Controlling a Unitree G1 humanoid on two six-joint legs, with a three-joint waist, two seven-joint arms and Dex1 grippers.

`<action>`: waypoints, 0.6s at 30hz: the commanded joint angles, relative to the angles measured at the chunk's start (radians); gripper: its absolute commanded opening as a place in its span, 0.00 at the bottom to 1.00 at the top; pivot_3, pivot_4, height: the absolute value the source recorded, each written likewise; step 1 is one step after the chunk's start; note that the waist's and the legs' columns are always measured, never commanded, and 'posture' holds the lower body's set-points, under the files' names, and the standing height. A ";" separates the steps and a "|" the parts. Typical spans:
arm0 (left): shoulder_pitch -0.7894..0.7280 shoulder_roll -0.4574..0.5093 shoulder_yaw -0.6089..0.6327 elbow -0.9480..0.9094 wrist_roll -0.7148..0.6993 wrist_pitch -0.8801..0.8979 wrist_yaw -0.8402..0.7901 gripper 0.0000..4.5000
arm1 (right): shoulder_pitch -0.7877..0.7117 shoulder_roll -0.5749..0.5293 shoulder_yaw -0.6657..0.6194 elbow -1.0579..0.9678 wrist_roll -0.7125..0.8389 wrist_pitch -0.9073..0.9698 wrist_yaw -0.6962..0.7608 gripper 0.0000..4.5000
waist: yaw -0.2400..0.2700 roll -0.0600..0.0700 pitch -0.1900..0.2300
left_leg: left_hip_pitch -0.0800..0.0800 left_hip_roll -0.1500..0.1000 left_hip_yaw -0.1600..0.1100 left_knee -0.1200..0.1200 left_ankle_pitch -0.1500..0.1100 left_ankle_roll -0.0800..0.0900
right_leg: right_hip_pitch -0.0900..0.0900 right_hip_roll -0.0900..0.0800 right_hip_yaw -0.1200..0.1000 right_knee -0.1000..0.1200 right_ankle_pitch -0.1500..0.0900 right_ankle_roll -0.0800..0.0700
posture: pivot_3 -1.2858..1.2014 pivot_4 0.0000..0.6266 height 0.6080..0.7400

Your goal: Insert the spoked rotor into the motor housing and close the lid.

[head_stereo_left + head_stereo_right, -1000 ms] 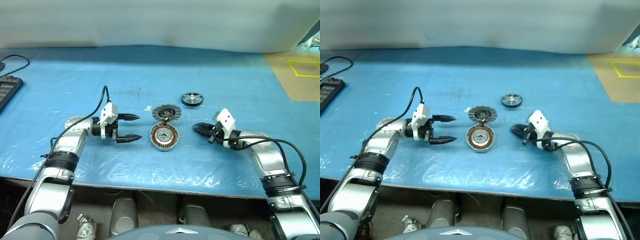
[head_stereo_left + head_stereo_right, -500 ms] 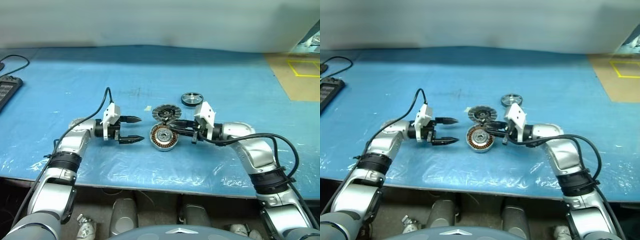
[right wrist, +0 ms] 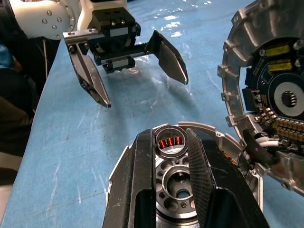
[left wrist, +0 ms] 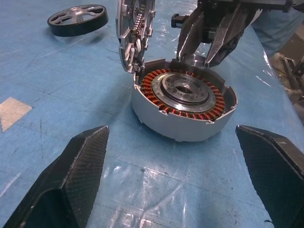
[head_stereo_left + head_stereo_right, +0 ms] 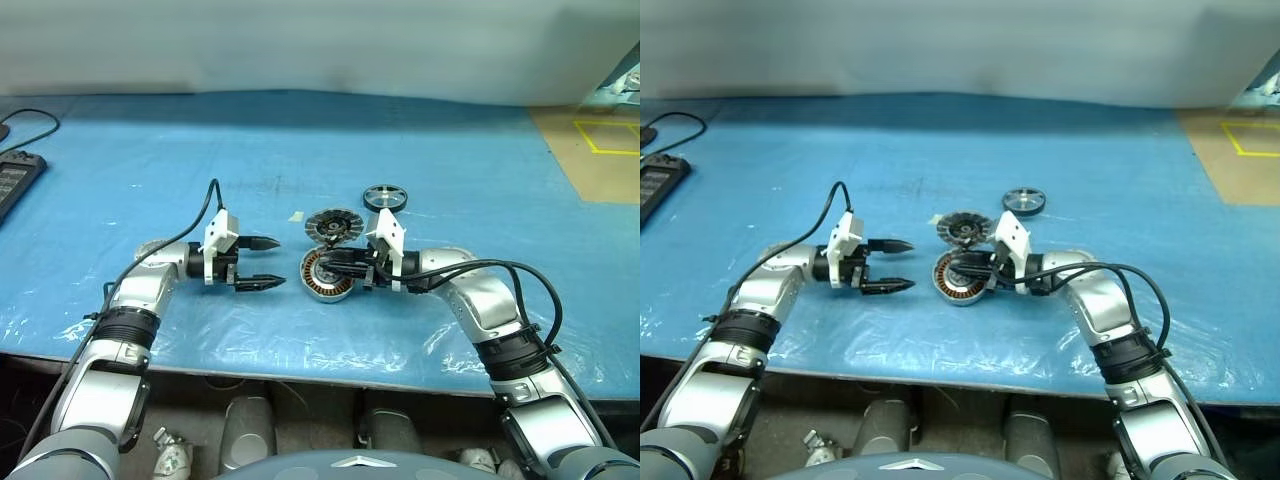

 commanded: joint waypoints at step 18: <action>0.000 0.007 0.018 -0.018 0.008 -0.023 0.022 1.00 | 0.003 -0.008 0.020 0.043 -0.055 -0.053 0.012 0.13 | 0.000 0.000 0.000 | 0.000 0.000 0.000 0.000 0.000 0.000 | 0.000 0.000 0.000 0.001 0.000 0.000 | 0.52 0.24 1.00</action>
